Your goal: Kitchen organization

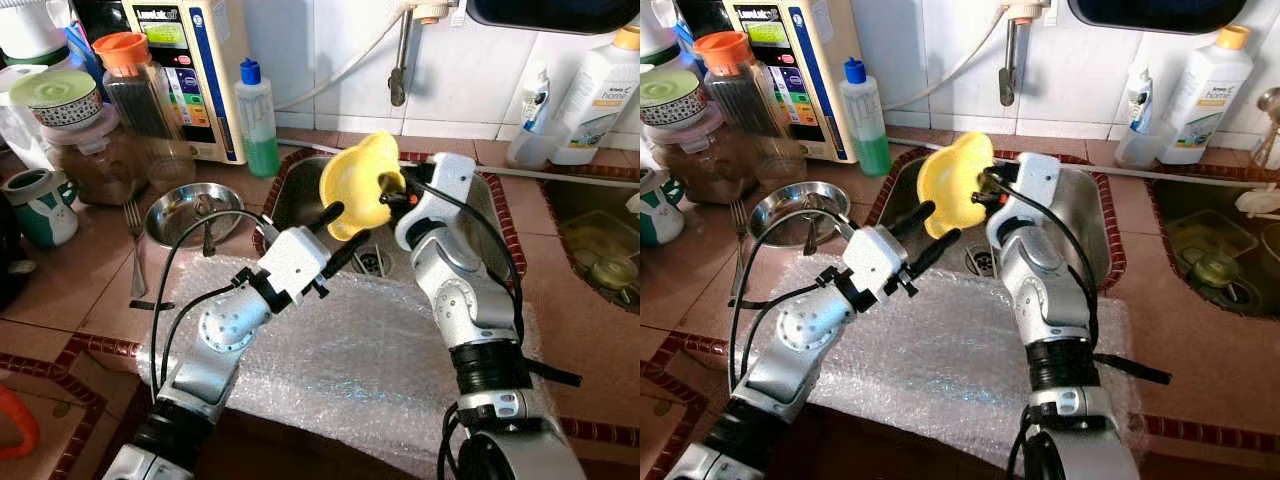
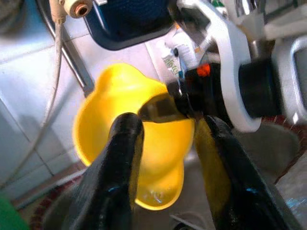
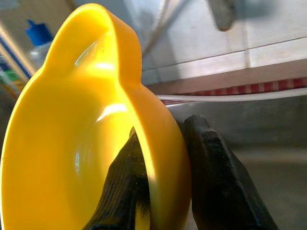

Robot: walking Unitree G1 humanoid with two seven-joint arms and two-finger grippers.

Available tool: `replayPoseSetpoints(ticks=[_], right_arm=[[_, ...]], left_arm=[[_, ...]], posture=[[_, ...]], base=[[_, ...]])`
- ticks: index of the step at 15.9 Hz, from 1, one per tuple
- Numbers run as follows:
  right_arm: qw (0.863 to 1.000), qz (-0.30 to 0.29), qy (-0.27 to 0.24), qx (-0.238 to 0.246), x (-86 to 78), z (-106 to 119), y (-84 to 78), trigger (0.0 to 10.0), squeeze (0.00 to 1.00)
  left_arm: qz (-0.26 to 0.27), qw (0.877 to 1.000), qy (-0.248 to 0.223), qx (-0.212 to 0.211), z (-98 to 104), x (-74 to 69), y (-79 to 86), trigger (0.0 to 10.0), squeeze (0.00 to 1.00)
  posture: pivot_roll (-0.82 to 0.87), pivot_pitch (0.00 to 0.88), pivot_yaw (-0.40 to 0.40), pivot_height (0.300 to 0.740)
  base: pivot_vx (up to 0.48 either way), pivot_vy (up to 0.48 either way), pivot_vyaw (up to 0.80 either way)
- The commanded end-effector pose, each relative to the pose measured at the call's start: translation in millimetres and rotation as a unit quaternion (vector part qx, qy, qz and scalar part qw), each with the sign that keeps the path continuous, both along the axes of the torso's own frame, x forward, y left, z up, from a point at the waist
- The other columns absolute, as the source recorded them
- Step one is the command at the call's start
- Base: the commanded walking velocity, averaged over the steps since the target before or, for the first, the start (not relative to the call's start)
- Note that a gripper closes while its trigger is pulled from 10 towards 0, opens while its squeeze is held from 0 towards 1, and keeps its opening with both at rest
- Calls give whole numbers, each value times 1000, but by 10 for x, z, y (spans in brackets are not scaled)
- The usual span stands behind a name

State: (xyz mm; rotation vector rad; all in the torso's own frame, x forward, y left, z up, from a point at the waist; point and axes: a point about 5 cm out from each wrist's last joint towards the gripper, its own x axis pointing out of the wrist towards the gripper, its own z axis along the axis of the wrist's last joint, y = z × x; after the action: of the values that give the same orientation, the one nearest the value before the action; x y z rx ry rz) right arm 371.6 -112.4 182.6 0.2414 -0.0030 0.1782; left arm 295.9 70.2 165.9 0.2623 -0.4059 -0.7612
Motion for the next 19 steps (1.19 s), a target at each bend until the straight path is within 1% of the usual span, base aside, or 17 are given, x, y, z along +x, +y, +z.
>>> replayPoseSetpoints(ticks=[1, 2, 4, 5, 6, 7, 8, 9, 10, 11, 12, 13, 14, 16, 17, 18, 19], right_arm=[[999, -13, -20, -46, 64, 32, -8, 0, 0], [996, -18, -25, -84, 91, 0, -31, 0, 0], [987, -28, -30, -155, 161, -65, -91, 0, 0], [983, -31, -31, -176, 179, -80, -117, 0, 0], [974, -39, -32, -220, 221, -115, -196, 0, 0], [970, -42, -27, -237, 234, -146, -235, 0, 0], [960, -47, -13, -275, 246, -221, -323, 0, 0], [960, -44, 0, -276, 246, -264, -359, 0, 0], [949, -41, 13, -312, 236, -332, -424, 0, 0], [944, -41, 20, -326, 230, -362, -454, 0, 0], [934, -44, 30, -355, 222, -402, -517, 0, 0], [931, -43, 38, -361, 217, -424, -539, 0, 0], [925, -30, 52, -376, 202, -482, -562, 0, 0], [916, -14, 73, -393, 174, -567, -587, 0, 0], [915, -12, 82, -396, 161, -603, -600, 0, 0], [911, -5, 103, -399, 128, -683, -621, 0, 0], [911, 2, 116, -396, 109, -727, -626, 0, 0]], left_arm=[[5, 1000, 21, -9, -6, -15, 64, 10000, 1000], [7, 1000, 28, -9, -27, -33, 92, 10000, 1000], [17, 998, 61, -16, -100, -86, 169, 10000, 1000], [20, 997, 69, -17, -116, -99, 189, 10000, 1000], [27, 995, 97, -24, -153, -127, 233, 10000, 1000], [30, 993, 109, -27, -168, -137, 247, 10000, 1000], [35, 991, 125, -30, -193, -163, 267, 10000, 1000], [39, 990, 130, -29, -204, -175, 275, 10000, 1000], [58, 990, 123, -38, -191, -184, 303, 10000, 1000], [62, 989, 127, -43, -192, -188, 310, 10000, 1000], [58, 989, 127, -39, -183, -201, 309, 10000, 1000], [58, 989, 128, -36, -182, -203, 310, 10000, 1000], [59, 989, 131, -32, -176, -205, 317, 10000, 1000], [63, 989, 134, -28, -162, -199, 329, 10000, 1000], [64, 989, 134, -27, -159, -194, 332, 10000, 1000], [67, 989, 133, -25, -150, -183, 334, 10000, 1000], [68, 989, 133, -23, -147, -178, 330, 10000, 1000]], posture=[[57, 22, 79, 740], [67, 25, 80, 740], [72, 27, 72, 740], [77, 28, 68, 740], [83, 29, 62, 740], [86, 30, 60, 740], [95, 30, 55, 740], [95, 30, 55, 740], [100, 31, 56, 740], [108, 32, 58, 740], [112, 34, 61, 740], [112, 34, 61, 740], [115, 34, 65, 740], [117, 32, 67, 740], [116, 29, 72, 740], [117, 28, 72, 740], [117, 27, 71, 740]], base=[[0, 0, 0], [0, 0, 0], [0, 0, 0], [0, 0, 0], [0, 0, 0], [0, 0, 0], [0, 0, 0], [0, 0, 0], [0, 0, 0], [0, 0, 0], [0, 0, 0], [0, 0, 0], [0, 0, 0], [0, 0, 0], [0, 0, 0], [0, 0, 0], [0, 0, 0]])
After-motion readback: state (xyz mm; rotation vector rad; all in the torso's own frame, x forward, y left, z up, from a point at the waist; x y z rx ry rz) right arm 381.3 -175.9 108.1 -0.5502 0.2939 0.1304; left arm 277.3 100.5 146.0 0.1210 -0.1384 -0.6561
